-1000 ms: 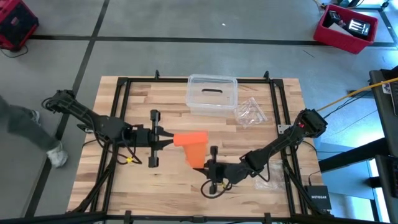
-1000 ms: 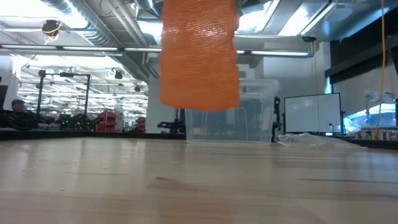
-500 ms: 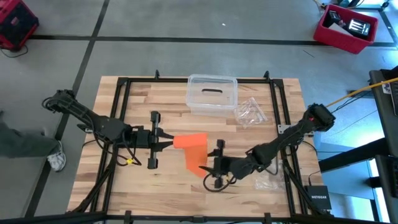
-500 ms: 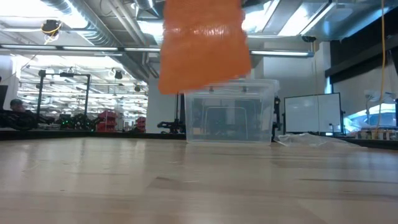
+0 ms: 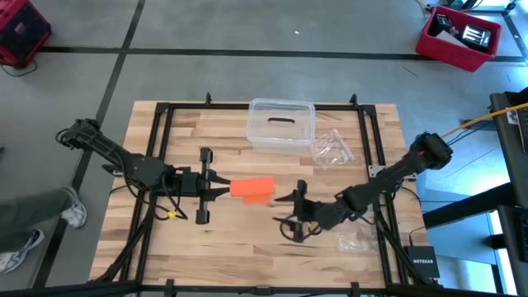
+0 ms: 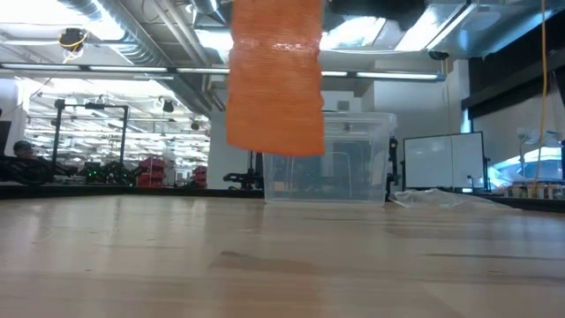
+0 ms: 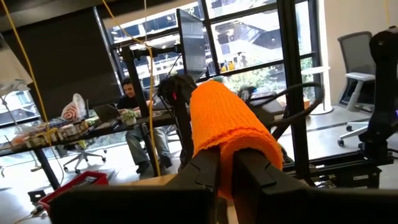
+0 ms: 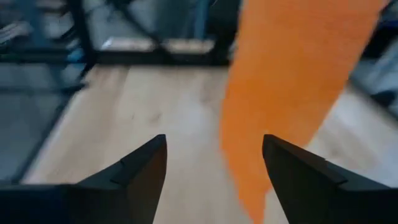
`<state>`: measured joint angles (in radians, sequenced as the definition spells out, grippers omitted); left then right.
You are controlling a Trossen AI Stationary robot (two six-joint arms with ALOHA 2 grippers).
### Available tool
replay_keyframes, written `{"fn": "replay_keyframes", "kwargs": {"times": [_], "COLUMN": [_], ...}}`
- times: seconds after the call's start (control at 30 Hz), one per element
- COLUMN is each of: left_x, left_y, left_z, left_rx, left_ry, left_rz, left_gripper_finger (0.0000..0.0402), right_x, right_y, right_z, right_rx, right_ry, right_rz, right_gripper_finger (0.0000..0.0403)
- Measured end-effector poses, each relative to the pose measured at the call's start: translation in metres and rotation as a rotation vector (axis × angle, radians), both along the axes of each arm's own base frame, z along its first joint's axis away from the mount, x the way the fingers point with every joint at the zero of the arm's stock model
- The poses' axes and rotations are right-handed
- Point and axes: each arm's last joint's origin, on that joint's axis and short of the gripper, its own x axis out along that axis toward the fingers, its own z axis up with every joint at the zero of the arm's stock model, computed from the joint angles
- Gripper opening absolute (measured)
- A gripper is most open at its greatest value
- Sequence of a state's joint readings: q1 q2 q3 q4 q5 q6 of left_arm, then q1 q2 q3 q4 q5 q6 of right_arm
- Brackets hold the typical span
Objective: Roll bandage
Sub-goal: Roll the orange bandage
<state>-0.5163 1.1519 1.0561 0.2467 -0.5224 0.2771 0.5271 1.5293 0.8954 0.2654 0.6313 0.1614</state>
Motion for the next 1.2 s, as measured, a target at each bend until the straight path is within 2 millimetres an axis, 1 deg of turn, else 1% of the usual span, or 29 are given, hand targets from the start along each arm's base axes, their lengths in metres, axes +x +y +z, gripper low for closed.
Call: {"fn": "replay_keyframes", "kwargs": {"times": [0.07,0.17,0.23,0.33,0.4,0.47,0.63,0.77,0.83,0.9,1.0,1.13,1.17,1.2], "left_x": [0.000,0.000,0.000,0.000,0.001,0.001,0.001,0.001,0.001,0.001,0.000,0.000,0.000,0.000], "left_y": [0.000,0.000,0.000,0.000,0.001,0.002,0.002,0.002,0.002,0.002,0.002,0.002,0.002,0.002], "left_z": [0.000,0.000,0.000,0.000,0.000,0.000,0.002,0.002,0.002,0.002,0.004,0.004,0.004,0.004], "left_rx": [0.004,-0.002,0.006,0.009,0.015,0.016,0.010,0.007,0.007,0.007,0.007,0.012,0.026,0.031], "left_ry": [-0.002,-0.004,-0.002,-0.003,0.001,0.004,-0.016,-0.021,-0.020,-0.021,-0.033,-0.034,-0.034,-0.037], "left_rz": [0.001,0.000,0.001,0.002,0.008,0.011,0.012,0.010,0.010,0.010,0.010,0.011,0.013,0.015], "left_gripper_finger": [0.0015,0.0015,0.0015,0.0015,0.0015,0.0015,0.0015,0.0015,0.0015,0.0015,0.0015,0.0015,0.0015,0.0015], "right_x": [0.006,0.013,0.014,0.009,0.009,0.014,0.038,0.048,0.051,0.052,0.052,0.052,0.051,0.050], "right_y": [-0.007,-0.019,-0.022,-0.022,-0.023,-0.027,-0.040,-0.040,-0.038,-0.038,-0.038,-0.037,-0.035,-0.032], "right_z": [-0.012,-0.023,-0.021,-0.013,-0.007,-0.003,-0.009,-0.015,-0.018,-0.016,-0.014,-0.016,-0.016,-0.016], "right_rx": [-0.078,-0.139,-0.132,-0.128,-0.102,-0.065,0.053,0.074,0.039,0.017,0.001,-0.049,-0.055,-0.066], "right_ry": [-0.027,0.003,0.001,-0.003,-0.030,-0.081,-0.210,-0.267,-0.262,-0.268,-0.269,-0.248,-0.250,-0.247], "right_rz": [-0.067,-0.115,-0.111,-0.103,-0.079,-0.034,0.108,0.159,0.163,0.157,0.152,0.163,0.171,0.178], "right_gripper_finger": [0.0266,0.0266,0.0266,0.0266,0.0266,0.0266,0.0266,0.0251,0.0231,0.0200,0.0138,0.0033,0.0017,0.0012]}}
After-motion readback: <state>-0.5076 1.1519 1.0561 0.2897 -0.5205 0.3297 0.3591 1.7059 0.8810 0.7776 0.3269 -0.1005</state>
